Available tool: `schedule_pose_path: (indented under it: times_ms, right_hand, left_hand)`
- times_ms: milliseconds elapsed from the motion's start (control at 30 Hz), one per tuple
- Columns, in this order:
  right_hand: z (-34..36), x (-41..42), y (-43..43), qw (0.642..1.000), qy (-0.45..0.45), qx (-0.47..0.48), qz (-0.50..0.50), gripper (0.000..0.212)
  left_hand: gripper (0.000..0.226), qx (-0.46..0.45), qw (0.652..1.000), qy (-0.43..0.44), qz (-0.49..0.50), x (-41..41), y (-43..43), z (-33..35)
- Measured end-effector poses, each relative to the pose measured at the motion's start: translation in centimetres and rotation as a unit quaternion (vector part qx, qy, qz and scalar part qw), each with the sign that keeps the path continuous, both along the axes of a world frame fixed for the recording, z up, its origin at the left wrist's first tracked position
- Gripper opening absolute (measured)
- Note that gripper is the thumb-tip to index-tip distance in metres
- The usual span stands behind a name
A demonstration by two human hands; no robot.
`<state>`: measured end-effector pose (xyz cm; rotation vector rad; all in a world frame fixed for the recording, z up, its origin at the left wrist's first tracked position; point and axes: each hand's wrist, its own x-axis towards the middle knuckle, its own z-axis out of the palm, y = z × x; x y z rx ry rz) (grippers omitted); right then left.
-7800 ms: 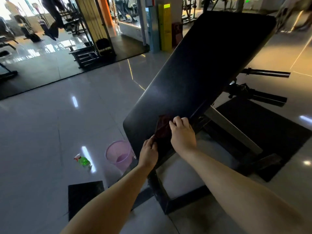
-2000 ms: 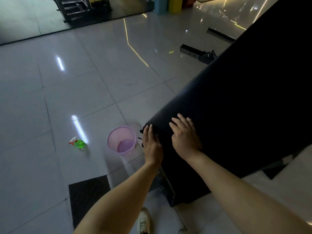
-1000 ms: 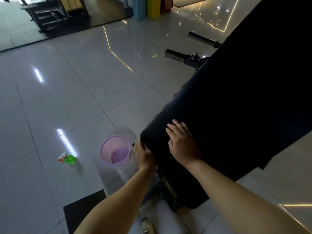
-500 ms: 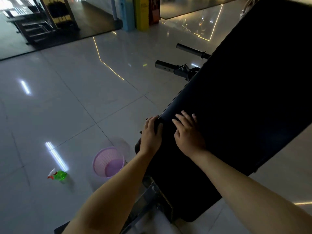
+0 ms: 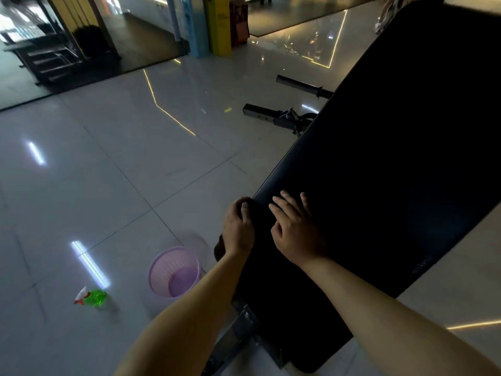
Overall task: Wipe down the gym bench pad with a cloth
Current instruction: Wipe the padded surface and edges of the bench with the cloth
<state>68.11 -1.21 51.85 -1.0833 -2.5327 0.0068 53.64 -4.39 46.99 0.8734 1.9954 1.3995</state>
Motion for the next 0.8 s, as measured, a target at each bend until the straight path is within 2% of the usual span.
schedule_pose_path:
  times_ms: [133, 200, 267, 333, 467, 633, 800]
  right_hand:
    - [0.8, 1.1, 0.8, 0.995, 0.059, -0.067, 0.035, 0.04]
    - [2.0, 1.8, 1.6, 0.993, 0.079, -0.075, 0.045, 0.037]
    - [3.3, 2.4, 2.6, 0.995, 0.084, -0.047, 0.037, 0.037]
    - [4.7, 3.0, 4.0, 0.998, 0.062, 0.002, 0.016, 0.038]
    - [6.2, 4.0, 6.0, 0.998, 0.017, 0.063, -0.019, 0.037]
    - [7.2, 4.1, 7.3, 0.997, 0.016, 0.076, -0.02, 0.036]
    - [10.7, 5.7, 9.7, 0.993, -0.001, 0.085, -0.081, 0.039]
  left_hand:
    - [0.027, 0.058, 0.996, 0.049, -0.049, 1.9, 3.5, 3.3]
    - [0.036, 0.052, 0.992, 0.094, -0.065, 2.2, 4.3, 3.4]
    - [0.044, 0.04, 0.989, 0.122, -0.075, 2.0, 3.9, 3.1]
    - [0.043, 0.033, 0.989, 0.129, -0.071, 1.9, 3.0, 2.6]
    - [0.036, 0.022, 0.994, 0.106, 0.004, 3.2, 3.1, 3.4]
    - [0.026, 0.045, 0.995, 0.088, 0.012, 4.8, 7.8, 6.6]
    - [0.027, 0.093, 0.987, 0.127, -0.022, 6.9, 12.4, 10.7]
